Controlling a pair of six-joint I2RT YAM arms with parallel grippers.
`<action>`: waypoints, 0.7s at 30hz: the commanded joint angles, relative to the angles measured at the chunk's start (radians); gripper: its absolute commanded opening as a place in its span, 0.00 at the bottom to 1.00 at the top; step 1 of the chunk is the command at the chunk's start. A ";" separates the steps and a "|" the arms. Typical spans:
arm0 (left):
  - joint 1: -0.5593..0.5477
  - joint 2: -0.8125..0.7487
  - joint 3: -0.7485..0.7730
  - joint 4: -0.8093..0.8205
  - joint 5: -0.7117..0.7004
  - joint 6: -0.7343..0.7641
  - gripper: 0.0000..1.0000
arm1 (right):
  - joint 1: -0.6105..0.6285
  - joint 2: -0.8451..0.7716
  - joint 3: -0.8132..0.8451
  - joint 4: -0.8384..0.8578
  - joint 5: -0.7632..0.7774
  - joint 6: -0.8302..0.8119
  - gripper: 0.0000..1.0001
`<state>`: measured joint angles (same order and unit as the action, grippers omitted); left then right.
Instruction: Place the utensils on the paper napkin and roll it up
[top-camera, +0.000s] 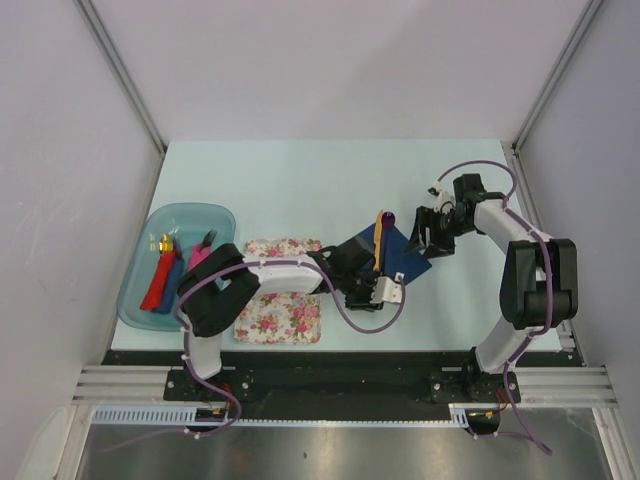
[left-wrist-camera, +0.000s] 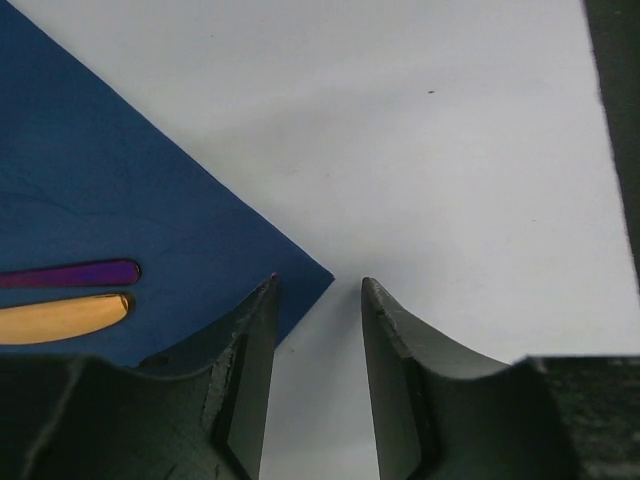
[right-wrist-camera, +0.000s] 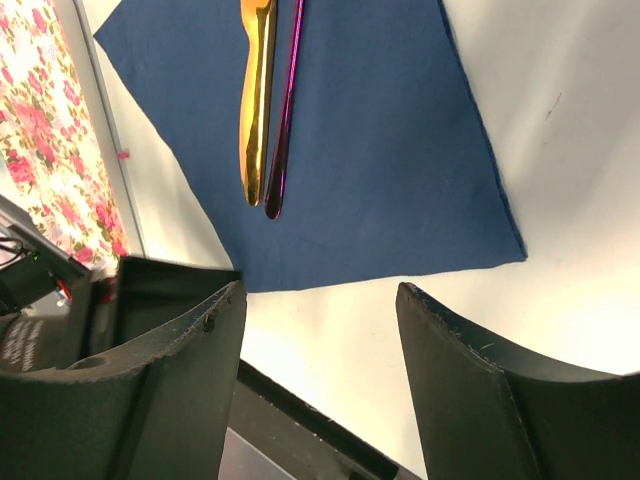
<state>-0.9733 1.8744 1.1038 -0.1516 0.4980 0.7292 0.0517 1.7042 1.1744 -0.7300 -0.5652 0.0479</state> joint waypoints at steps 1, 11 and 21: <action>-0.004 0.051 0.070 -0.011 -0.016 0.053 0.43 | -0.012 -0.029 -0.001 -0.012 -0.041 -0.006 0.66; -0.004 0.088 0.091 -0.068 0.007 0.098 0.12 | -0.044 0.011 0.019 -0.034 -0.047 -0.011 0.65; -0.036 0.052 0.116 -0.121 0.096 0.032 0.00 | -0.044 0.023 0.021 -0.036 -0.061 -0.005 0.64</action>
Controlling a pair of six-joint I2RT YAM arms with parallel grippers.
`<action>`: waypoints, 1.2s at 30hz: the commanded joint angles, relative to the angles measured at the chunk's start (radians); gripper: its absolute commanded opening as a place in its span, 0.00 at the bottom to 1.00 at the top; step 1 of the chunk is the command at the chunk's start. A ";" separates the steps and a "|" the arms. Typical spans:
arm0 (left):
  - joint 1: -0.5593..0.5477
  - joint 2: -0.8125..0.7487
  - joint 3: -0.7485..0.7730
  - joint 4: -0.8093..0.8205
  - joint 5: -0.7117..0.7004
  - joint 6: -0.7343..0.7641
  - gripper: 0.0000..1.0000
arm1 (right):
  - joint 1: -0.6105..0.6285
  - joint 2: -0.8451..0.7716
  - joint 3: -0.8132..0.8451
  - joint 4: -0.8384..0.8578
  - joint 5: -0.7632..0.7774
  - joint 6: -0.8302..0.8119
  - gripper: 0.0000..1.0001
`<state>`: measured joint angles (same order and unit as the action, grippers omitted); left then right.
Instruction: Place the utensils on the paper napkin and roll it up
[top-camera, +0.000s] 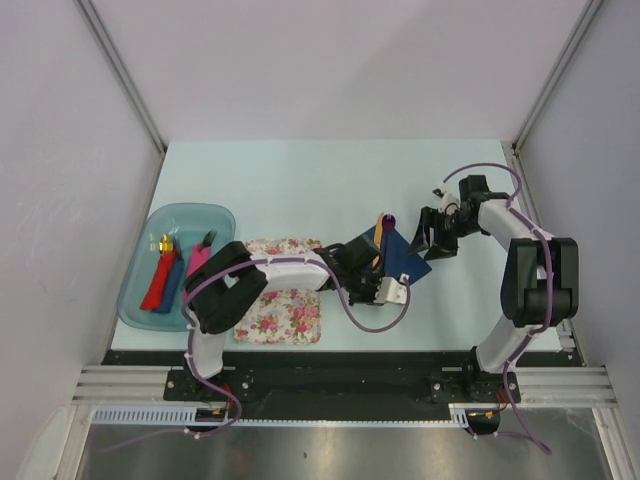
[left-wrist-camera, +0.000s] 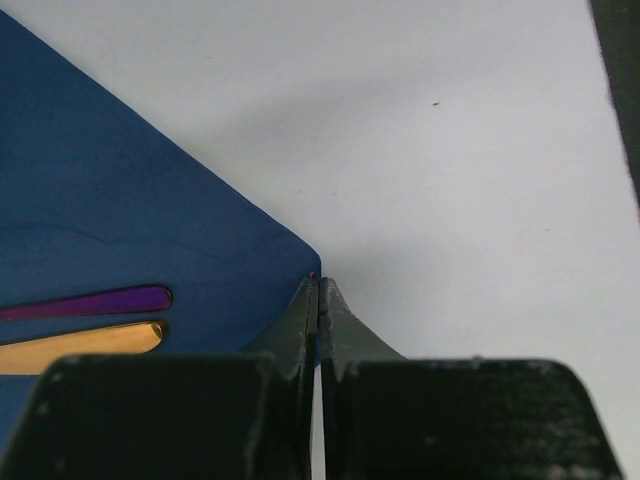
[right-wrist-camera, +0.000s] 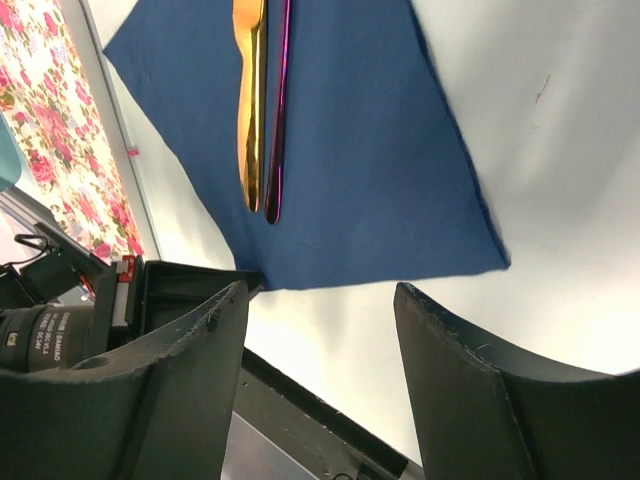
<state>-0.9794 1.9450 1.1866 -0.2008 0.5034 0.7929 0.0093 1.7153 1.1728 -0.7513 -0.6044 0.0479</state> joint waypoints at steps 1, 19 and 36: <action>-0.034 -0.020 0.036 -0.084 0.098 -0.037 0.00 | -0.002 0.012 0.021 -0.013 -0.021 -0.008 0.65; 0.030 0.006 0.245 -0.206 0.185 -0.100 0.00 | -0.002 0.024 0.014 -0.019 -0.081 -0.031 0.61; 0.102 0.101 0.298 -0.109 0.119 -0.158 0.04 | -0.026 0.044 -0.073 -0.051 -0.162 -0.045 0.43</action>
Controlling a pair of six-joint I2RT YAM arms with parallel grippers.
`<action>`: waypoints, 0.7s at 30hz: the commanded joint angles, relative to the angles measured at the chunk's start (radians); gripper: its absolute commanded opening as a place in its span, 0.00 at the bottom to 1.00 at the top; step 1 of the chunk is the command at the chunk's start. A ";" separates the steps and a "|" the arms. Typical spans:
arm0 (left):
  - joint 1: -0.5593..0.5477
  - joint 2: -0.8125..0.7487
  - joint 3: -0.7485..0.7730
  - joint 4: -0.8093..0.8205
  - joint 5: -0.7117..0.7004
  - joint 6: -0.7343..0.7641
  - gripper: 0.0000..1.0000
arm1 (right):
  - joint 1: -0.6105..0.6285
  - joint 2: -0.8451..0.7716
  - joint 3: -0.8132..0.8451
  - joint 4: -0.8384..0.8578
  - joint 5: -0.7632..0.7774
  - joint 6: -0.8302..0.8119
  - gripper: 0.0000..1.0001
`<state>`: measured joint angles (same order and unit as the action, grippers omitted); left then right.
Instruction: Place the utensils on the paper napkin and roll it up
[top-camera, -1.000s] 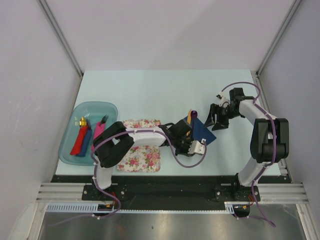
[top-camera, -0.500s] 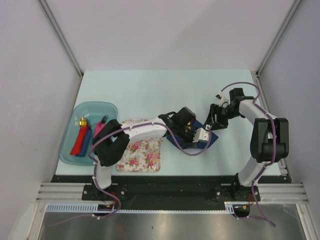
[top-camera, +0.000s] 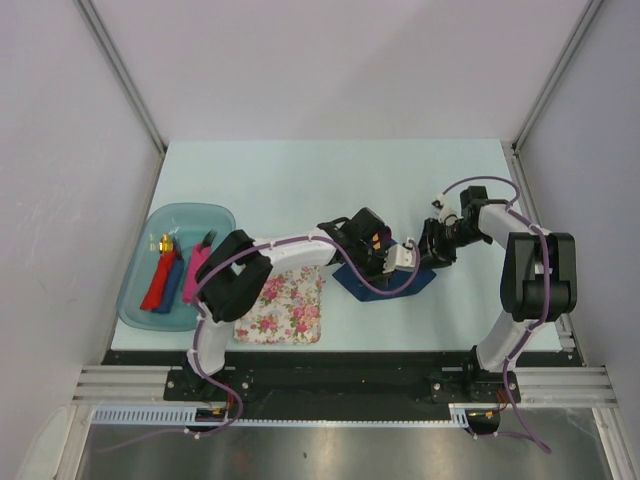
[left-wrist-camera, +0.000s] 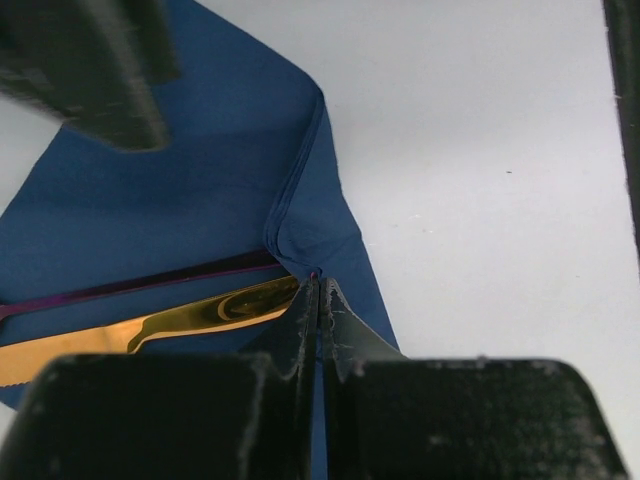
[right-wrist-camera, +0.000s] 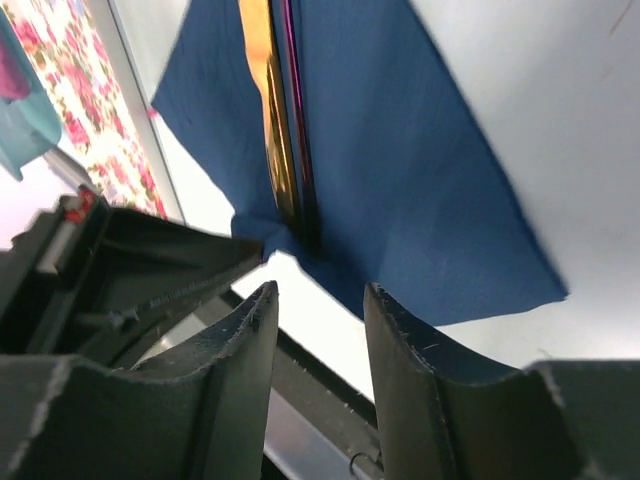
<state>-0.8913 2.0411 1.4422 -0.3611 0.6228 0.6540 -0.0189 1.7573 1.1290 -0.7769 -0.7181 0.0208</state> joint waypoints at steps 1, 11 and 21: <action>0.015 0.013 0.047 0.054 -0.003 -0.024 0.04 | 0.004 0.005 -0.032 -0.025 -0.052 -0.041 0.43; 0.022 0.039 0.057 0.070 -0.021 -0.014 0.09 | 0.068 0.039 -0.051 -0.019 -0.029 -0.055 0.46; 0.037 0.051 0.063 0.099 -0.025 -0.080 0.22 | 0.109 0.085 -0.070 -0.002 0.017 -0.085 0.44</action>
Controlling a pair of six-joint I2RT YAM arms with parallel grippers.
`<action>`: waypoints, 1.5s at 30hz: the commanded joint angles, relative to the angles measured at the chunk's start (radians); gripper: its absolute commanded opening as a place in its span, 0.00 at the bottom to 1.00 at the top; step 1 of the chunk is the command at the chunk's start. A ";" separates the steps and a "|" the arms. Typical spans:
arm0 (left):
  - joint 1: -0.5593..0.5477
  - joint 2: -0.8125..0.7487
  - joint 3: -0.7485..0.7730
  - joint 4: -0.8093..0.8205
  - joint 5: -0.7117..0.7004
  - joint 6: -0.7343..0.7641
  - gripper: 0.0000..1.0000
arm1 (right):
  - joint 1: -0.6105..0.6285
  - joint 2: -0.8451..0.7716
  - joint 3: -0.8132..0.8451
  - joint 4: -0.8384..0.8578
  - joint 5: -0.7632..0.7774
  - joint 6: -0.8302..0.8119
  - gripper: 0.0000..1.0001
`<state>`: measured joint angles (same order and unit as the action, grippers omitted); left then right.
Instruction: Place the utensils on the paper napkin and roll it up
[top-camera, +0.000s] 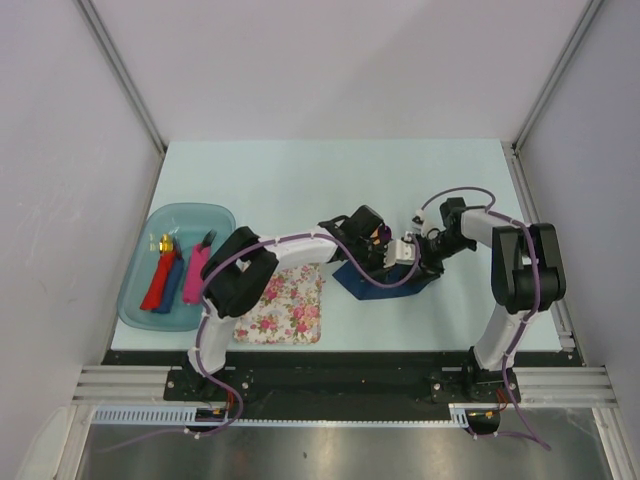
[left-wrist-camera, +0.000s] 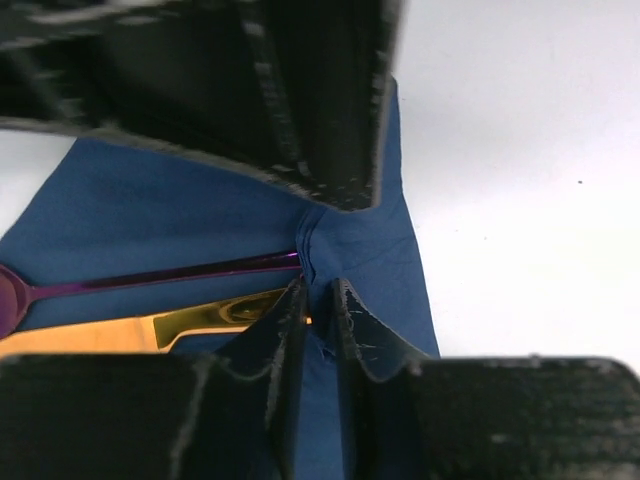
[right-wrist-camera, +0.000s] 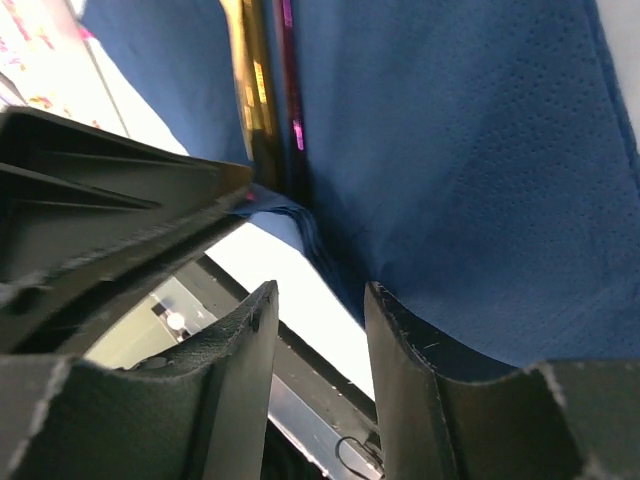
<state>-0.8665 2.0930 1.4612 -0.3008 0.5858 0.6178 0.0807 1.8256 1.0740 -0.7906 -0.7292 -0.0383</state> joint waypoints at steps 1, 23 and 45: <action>0.015 -0.002 0.042 0.037 0.012 -0.047 0.25 | 0.019 0.020 -0.016 0.019 0.040 -0.028 0.44; 0.058 -0.071 -0.053 0.049 0.037 -0.395 0.41 | 0.057 0.055 -0.013 0.042 0.129 -0.018 0.06; 0.063 -0.021 -0.065 0.043 -0.020 -0.409 0.16 | 0.068 -0.069 0.093 -0.053 0.064 -0.037 0.29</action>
<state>-0.8082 2.0636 1.4002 -0.2714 0.5690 0.2249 0.1471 1.8343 1.1240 -0.8127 -0.6346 -0.0566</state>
